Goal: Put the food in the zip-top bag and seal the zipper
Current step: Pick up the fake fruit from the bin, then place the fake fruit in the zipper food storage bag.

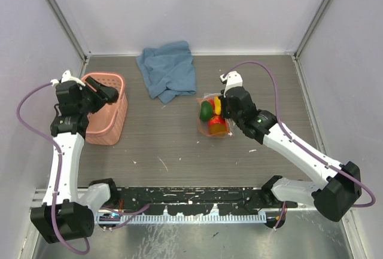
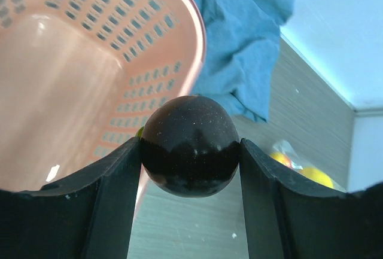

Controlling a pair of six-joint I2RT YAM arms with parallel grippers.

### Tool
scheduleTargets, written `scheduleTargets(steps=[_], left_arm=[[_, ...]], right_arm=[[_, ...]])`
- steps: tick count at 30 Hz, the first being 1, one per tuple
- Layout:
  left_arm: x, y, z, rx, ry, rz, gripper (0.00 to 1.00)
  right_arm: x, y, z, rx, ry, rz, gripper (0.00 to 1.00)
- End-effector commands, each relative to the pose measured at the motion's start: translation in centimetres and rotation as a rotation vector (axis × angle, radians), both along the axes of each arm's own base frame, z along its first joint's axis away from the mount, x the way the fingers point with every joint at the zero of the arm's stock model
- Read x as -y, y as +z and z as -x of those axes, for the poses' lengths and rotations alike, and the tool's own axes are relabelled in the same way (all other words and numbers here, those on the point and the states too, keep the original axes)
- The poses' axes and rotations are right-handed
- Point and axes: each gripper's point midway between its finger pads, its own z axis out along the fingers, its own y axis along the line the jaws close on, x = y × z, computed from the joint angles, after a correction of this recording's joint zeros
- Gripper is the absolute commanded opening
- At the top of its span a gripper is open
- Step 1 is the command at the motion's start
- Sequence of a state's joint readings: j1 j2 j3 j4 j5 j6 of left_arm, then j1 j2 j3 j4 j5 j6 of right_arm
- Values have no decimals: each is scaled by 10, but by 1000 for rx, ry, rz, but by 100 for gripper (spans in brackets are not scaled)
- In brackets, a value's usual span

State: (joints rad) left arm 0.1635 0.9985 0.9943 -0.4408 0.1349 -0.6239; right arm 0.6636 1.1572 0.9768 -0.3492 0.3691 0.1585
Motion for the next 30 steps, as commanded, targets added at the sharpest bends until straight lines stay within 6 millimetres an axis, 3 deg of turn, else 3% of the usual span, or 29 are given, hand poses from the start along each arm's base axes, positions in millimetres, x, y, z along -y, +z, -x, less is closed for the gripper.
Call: scheduleTargets(steps=[1,10,15,30], left_arm=[[37,25,6,110,-152,131,39],[97,53,26,233,-341,248,39],[149,61,42,298,-477,244,40],[292,58,85,521,-829,162,40]], right_arm=[[-4,25,-7,45,-15,-39,1],[-11,29,-5,26,6,-65,1],[-15,35,-4,30,19,-90,1],[-20,29,-2,6,34,-105,1]])
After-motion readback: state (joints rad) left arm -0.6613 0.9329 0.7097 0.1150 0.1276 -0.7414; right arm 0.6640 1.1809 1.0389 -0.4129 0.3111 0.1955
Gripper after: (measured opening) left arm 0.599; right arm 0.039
